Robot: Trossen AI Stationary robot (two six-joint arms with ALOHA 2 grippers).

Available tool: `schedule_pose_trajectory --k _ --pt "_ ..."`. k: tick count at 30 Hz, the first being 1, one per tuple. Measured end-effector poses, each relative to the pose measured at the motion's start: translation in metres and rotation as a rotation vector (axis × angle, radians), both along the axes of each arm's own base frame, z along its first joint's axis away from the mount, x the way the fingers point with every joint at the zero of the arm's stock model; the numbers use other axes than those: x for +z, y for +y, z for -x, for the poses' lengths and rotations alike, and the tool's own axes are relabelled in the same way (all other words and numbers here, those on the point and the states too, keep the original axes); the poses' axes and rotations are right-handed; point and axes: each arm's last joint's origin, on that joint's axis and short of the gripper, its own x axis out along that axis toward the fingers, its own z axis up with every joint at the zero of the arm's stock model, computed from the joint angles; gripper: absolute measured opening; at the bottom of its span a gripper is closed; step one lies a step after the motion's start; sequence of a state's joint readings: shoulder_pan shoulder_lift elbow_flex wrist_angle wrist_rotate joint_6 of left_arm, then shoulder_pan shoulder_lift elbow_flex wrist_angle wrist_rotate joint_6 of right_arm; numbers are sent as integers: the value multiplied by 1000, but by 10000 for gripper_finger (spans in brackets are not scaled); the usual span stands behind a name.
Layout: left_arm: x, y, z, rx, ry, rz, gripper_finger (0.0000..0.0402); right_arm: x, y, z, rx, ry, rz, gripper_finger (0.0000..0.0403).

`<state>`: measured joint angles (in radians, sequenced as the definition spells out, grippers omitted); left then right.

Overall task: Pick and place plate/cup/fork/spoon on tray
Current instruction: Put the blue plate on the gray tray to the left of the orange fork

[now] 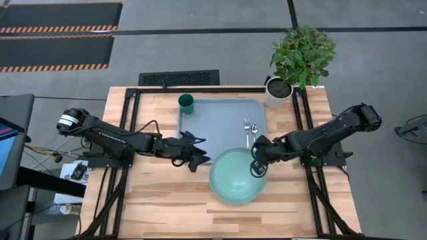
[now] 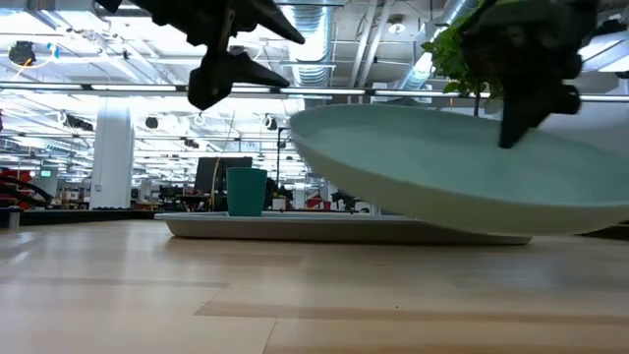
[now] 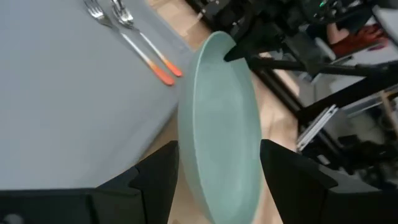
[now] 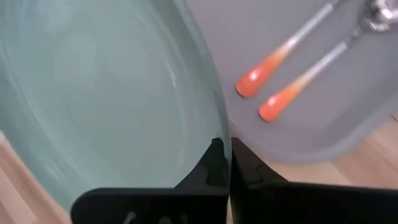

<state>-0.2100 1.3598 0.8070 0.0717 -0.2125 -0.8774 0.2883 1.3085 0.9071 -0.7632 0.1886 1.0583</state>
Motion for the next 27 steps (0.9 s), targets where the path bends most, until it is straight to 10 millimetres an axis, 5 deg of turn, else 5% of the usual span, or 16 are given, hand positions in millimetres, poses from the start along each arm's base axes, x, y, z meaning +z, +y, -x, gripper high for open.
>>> schedule_pose_trajectory --k 20,27 --pt "-5 2 3 48 60 10 211 31 -28 -40 41 -160 95 6" --pt "-9 2 5 70 96 47 125 29 -34 -42 50 -151 115 6"
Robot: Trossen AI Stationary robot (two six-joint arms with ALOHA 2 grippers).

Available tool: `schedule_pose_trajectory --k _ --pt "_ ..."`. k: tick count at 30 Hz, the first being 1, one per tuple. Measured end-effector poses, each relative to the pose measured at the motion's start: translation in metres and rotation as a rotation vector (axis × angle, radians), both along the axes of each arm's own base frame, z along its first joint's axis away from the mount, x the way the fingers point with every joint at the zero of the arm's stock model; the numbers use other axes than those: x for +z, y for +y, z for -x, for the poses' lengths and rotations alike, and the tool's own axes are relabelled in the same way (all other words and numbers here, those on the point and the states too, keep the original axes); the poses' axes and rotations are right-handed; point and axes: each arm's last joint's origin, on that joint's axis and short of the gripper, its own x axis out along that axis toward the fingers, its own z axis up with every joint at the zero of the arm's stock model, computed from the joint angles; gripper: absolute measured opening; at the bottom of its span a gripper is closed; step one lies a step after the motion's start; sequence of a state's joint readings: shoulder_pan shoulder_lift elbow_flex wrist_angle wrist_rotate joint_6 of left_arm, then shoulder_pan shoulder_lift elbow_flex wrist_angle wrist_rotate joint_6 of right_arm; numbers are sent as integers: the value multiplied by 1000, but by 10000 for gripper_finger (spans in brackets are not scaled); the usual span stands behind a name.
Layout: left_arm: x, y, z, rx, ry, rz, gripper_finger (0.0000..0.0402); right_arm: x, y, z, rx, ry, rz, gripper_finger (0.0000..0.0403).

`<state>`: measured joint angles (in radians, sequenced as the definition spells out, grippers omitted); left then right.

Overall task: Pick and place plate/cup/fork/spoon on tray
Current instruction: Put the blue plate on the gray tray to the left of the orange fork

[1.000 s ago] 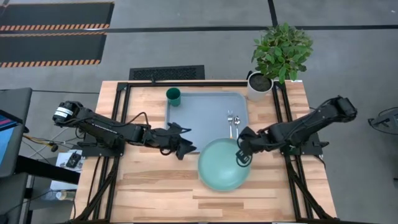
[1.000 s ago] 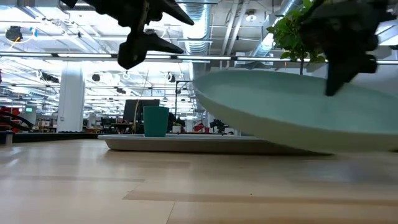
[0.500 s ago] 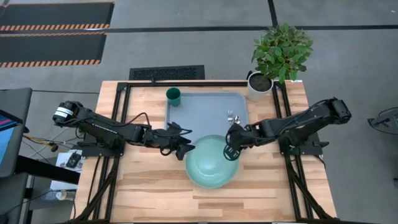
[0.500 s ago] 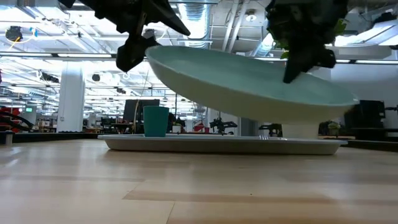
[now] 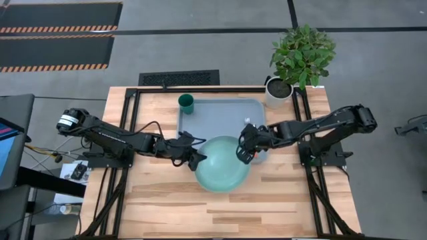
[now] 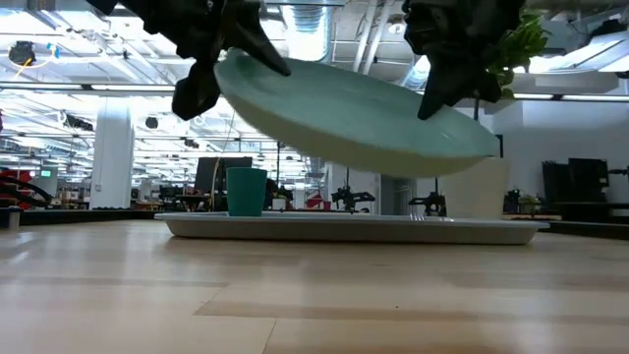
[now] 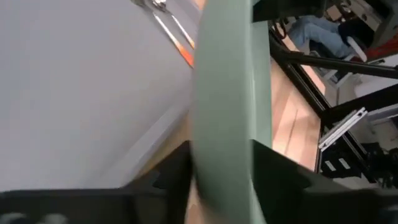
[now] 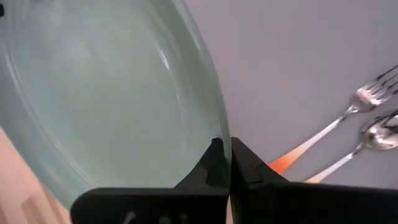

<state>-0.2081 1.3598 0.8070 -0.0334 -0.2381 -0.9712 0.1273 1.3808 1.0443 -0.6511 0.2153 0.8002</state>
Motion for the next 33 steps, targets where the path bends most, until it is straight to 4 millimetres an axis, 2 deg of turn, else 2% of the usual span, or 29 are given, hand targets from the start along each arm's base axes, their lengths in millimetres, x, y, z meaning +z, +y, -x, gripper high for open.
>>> schedule_pose_trajectory --k 4,5,18,26,33 --pt "-6 2 4 34 64 -5 30 1 -1 -1 -5 -16 -3 12" --pt "-7 2 4 38 73 -4 18 2 -2 -1 -7 -17 -6 15" --pt "-11 8 8 173 126 124 11 7 -12 4 -34 -22 30 87" --pt "-20 20 16 379 211 195 10 35 -26 31 -66 -93 75 102" --pt "-24 26 21 522 247 292 14 53 -29 58 -121 -126 154 101"
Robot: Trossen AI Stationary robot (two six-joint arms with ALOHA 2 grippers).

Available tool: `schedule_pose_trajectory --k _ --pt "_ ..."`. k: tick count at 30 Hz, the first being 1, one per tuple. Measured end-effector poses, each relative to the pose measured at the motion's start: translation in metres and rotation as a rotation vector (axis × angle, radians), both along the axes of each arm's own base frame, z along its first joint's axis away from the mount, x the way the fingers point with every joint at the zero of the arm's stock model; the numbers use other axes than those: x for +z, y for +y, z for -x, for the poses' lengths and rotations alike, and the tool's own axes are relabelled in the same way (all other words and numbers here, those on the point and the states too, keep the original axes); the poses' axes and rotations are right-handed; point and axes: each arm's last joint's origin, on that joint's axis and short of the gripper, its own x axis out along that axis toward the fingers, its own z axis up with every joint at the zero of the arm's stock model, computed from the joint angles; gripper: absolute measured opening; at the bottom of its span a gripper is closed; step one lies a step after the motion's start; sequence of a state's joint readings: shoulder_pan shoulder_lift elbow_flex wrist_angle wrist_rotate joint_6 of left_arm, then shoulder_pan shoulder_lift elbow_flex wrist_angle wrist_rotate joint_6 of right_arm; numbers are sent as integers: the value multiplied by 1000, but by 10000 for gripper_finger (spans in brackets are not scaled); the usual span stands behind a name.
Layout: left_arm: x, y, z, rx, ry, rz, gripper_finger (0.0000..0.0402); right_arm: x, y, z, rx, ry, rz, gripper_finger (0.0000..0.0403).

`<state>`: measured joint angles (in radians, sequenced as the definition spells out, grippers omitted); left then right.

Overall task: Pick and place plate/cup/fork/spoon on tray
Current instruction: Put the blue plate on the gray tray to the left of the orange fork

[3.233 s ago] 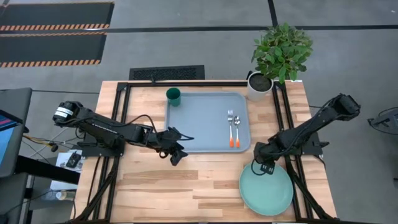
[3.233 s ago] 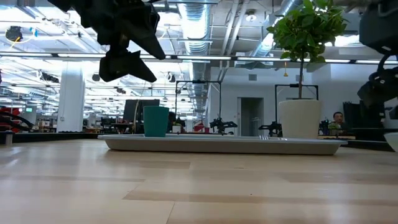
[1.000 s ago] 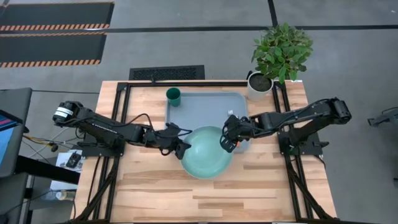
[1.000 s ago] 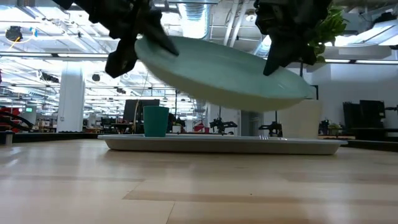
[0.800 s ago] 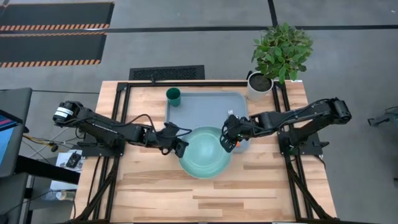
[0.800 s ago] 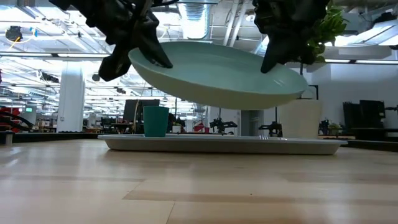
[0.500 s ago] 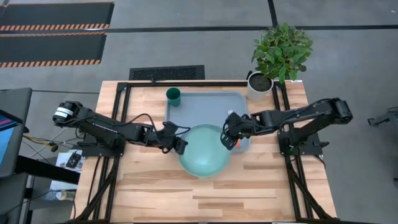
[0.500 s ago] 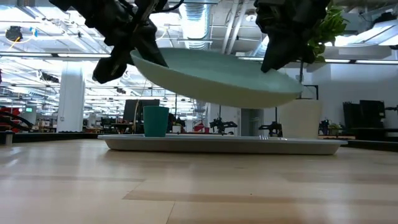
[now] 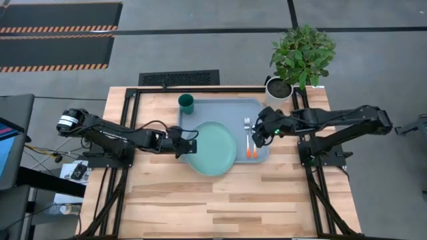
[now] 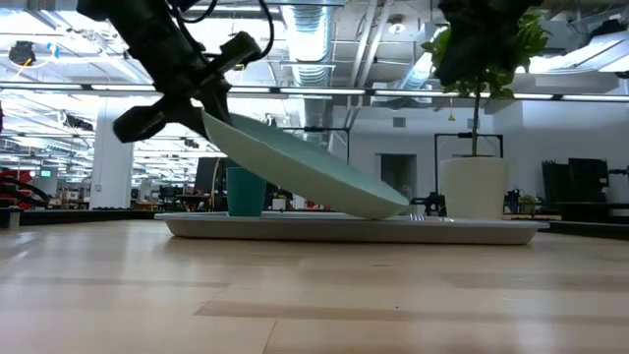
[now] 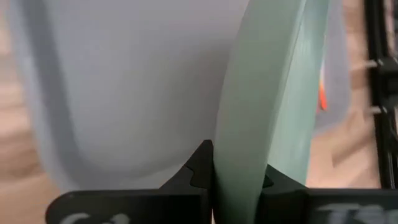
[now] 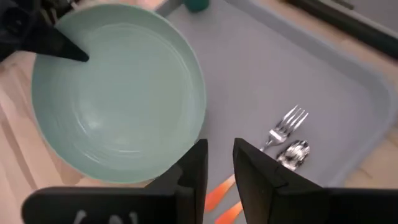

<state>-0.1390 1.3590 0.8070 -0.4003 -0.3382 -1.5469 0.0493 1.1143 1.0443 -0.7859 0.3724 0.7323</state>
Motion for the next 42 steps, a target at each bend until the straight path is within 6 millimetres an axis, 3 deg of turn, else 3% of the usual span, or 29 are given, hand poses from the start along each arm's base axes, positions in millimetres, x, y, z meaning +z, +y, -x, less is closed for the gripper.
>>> schedule_pose_trajectory --k 4,7,13,18,29,42 --pt "-6 0 6 40 -50 64 14 2 2 6 -8 7 18 101" --pt "-7 2 17 83 -212 126 10 0 4 8 -14 40 34 101" --pt "-8 10 72 182 -326 154 10 -6 9 4 2 82 41 101" --pt "-11 14 89 214 -355 143 10 -9 10 0 -9 92 62 101" --pt "-42 11 69 211 -193 139 10 -15 9 -4 -20 122 79 101" --pt "-53 29 56 241 -177 131 10 -15 10 -4 -19 123 80 101"
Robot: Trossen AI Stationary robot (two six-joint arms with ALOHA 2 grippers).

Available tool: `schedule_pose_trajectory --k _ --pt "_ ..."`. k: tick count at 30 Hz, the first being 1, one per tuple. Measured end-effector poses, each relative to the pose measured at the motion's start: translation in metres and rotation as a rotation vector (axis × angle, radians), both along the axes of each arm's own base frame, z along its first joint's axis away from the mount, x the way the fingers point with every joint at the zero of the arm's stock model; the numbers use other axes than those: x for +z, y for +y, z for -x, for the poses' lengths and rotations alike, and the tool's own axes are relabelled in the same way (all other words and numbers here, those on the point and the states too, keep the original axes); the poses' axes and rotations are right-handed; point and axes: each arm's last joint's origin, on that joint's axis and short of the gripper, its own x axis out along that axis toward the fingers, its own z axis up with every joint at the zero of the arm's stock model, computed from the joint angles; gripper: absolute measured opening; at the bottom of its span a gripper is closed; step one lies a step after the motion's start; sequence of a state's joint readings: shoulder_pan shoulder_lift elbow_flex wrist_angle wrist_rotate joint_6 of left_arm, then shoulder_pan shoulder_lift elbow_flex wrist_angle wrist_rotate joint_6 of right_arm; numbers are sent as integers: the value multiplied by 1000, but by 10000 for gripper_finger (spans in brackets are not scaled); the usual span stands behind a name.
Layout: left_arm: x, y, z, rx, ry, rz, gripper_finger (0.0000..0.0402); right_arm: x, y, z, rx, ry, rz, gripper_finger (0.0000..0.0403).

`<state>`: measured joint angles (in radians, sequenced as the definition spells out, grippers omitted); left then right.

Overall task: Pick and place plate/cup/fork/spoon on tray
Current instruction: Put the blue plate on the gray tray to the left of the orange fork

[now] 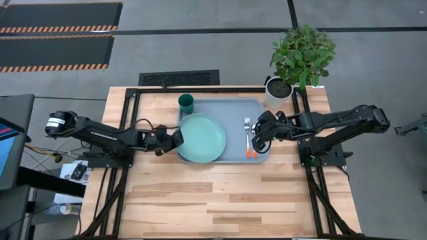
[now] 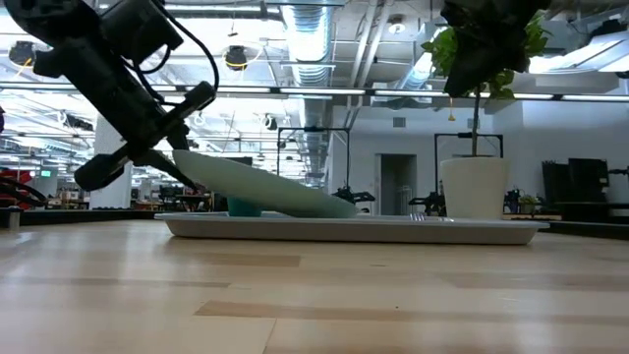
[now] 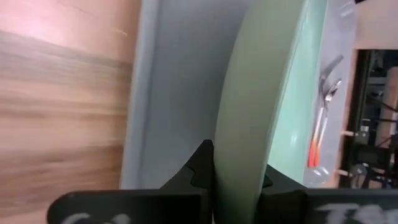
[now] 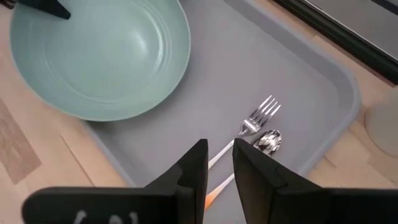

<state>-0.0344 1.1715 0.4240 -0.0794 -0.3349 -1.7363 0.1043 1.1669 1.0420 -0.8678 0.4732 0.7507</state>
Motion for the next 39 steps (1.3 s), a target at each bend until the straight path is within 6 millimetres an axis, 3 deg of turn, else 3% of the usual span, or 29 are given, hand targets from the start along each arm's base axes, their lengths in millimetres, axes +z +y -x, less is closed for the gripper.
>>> schedule_pose_trajectory --k 14,20,28,39 --pt "-16 12 -16 -30 4 28 12 -1 0 1 0 15 2 101" --pt "-17 13 -17 -19 4 9 31 -1 0 1 0 18 3 101" --pt "-15 13 -19 -28 -17 -6 73 -1 0 1 1 18 3 101" --pt "-14 13 -21 -81 -29 -30 173 -1 0 1 1 18 2 101"
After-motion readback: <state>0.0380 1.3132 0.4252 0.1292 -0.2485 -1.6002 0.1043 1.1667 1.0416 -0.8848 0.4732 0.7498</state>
